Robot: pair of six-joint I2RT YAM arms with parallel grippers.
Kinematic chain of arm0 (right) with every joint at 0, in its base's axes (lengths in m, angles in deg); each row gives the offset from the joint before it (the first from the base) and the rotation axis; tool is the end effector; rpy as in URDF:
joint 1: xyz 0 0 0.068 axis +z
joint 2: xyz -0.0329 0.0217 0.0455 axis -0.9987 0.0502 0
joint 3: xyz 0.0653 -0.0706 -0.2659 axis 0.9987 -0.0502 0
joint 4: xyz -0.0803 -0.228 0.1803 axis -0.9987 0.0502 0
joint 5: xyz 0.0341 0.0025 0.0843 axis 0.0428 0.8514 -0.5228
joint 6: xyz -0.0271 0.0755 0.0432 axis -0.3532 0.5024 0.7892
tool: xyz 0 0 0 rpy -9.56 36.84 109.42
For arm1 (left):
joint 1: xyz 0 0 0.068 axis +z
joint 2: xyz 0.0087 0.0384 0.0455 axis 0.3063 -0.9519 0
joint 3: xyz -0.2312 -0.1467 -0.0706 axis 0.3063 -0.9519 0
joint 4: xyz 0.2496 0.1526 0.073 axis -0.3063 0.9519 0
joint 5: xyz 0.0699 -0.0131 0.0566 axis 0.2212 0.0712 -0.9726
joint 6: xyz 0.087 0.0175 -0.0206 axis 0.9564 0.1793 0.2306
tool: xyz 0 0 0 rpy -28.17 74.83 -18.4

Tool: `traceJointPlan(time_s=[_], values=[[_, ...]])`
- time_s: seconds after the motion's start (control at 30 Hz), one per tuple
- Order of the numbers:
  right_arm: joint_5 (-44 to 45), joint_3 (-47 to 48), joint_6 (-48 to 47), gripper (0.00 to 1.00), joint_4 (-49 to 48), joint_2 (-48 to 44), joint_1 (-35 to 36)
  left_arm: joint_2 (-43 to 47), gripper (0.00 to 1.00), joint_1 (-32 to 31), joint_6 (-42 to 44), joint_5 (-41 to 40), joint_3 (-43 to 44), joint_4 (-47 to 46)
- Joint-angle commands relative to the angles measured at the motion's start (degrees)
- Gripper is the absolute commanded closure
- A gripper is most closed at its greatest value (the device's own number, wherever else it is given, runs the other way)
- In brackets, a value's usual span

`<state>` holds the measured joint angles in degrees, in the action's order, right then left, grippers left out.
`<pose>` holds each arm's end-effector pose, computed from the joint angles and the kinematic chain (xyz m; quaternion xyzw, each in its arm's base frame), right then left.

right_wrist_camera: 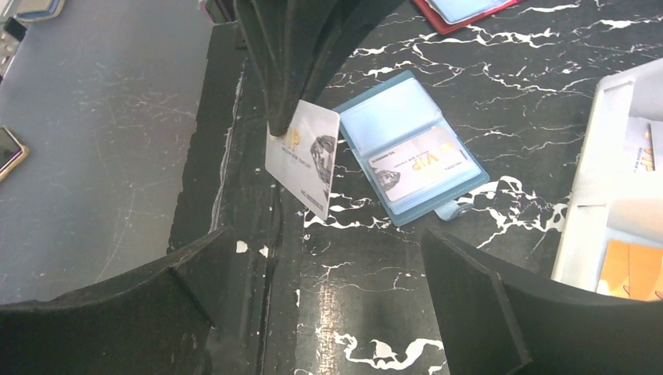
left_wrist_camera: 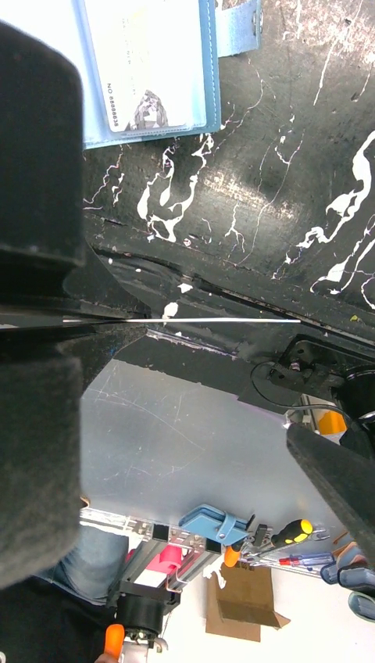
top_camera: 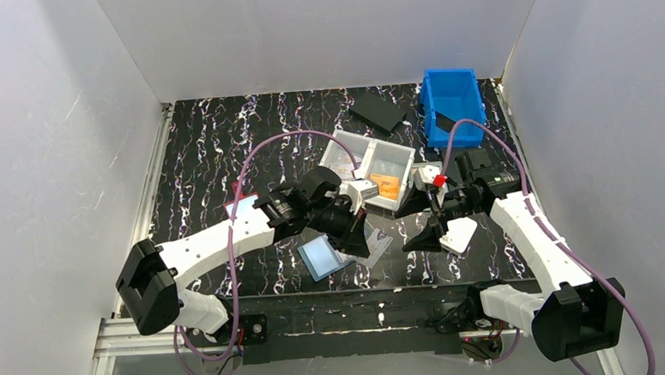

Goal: Take the credit cards out of the card holder
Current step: Place the credit card in the storage box.

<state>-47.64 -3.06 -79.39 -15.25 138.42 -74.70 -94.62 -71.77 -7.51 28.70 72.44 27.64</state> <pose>0.2043 0.1235 0.2657 -0.5656 0.5826 0.4494 0.3723 0.1821 -0.3310 0.2604 0.4037 0.7601 -0.4711 0.1930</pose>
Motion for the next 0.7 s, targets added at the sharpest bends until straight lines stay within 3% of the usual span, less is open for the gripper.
traceJointPlan(time_s=[0.0, 0.27, 0.43, 0.67], values=[[-0.87, 2.45, -3.74, 0.03, 2.64, 0.09, 1.7, -0.83, 1.0, -1.02, 1.0, -0.52, 2.75, 1.31], [0.18, 3.06, -3.24, 0.11, 2.69, 1.81, 4.49, -2.92, 1.0, -2.03, 1.13, -0.94, 4.25, 1.53], [-0.34, 2.72, -0.13, 0.23, 0.87, 3.06, 6.06, -4.11, 1.0, -2.53, 1.67, -1.43, 5.71, 2.35], [-0.92, -0.01, 11.06, 0.41, -8.43, 2.59, 6.86, -4.91, 1.0, -2.99, 1.88, -1.54, 7.01, 2.36]])
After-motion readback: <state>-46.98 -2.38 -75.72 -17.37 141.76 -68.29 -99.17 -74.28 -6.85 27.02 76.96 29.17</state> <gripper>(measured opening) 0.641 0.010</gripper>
